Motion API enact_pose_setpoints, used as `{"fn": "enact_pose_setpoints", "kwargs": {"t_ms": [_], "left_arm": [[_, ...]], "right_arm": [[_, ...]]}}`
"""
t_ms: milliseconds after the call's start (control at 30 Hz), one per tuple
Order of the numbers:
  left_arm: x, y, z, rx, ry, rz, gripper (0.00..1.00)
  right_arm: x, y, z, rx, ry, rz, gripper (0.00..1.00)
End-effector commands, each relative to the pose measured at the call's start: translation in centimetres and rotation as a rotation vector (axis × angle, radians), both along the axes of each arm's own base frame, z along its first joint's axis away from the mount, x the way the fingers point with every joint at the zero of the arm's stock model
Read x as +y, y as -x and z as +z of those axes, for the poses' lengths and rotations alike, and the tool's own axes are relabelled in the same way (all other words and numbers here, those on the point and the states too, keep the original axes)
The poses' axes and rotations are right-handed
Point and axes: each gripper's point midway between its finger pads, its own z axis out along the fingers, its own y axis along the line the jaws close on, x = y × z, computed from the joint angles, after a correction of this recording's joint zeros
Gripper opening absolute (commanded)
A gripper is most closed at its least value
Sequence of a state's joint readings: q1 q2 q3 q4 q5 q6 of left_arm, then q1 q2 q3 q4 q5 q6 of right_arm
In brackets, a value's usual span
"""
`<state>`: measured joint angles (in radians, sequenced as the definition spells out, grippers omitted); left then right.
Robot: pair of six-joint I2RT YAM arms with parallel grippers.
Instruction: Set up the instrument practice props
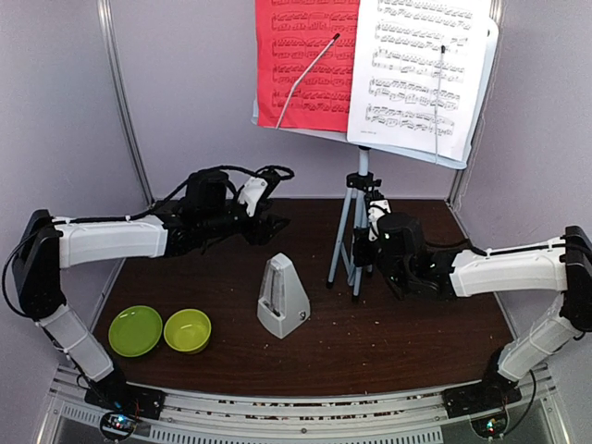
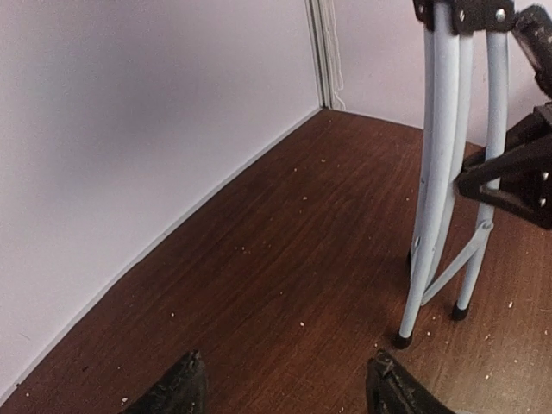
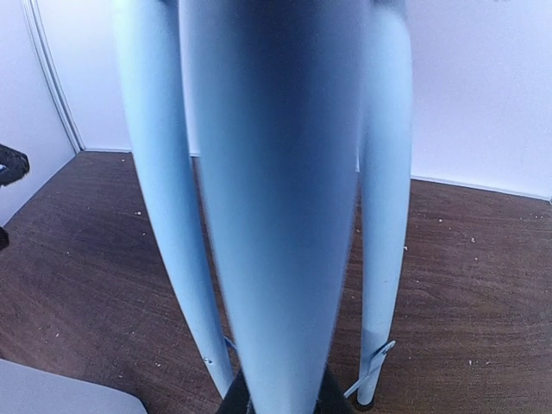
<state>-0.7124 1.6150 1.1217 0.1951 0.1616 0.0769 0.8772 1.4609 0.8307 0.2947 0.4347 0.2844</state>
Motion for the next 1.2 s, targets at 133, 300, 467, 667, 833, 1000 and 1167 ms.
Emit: {"fn": "enact_pose_setpoints", "kwargs": {"t_ms": [133, 300, 467, 667, 833, 1000, 1167], "left_arm": [[-3.8, -0.5, -2.9, -0.023, 0.029, -0.216, 0.63], [-7.7, 0.1, -3.8, -0.04, 0.059, -0.339, 0.63], [-10.8, 0.6, -5.1, -0.005, 0.068, -0.438, 0.64], [-13.3, 1.3, -6.5, 0.022, 0.073, -0.51, 0.64], [-14.7, 1.9, -7.4, 0.041, 0.072, -0.542, 0.65], [-14.8, 1.3, -8.1, 0.041, 0.057, -0.504, 0.45], [-14.0, -0.3, -7.7, 0.017, 0.04, -0.42, 0.17]], "right_arm": [[1.9, -0.1, 2.7, -0.049, -0.161, 0.063, 0.0], [1.9, 0.1, 2.2, -0.03, -0.162, 0.089, 0.0], [2.5, -0.2, 2.6, -0.031, -0.17, 0.104, 0.0], [2.4, -0.2, 2.5, -0.022, -0.169, 0.107, 0.0], [2.5, -0.3, 2.6, -0.019, -0.172, 0.11, 0.0], [2.4, -0.2, 3.2, -0.022, -0.176, 0.112, 0.0], [2.1, 0.1, 4.0, -0.031, -0.157, 0.123, 0.0]]}}
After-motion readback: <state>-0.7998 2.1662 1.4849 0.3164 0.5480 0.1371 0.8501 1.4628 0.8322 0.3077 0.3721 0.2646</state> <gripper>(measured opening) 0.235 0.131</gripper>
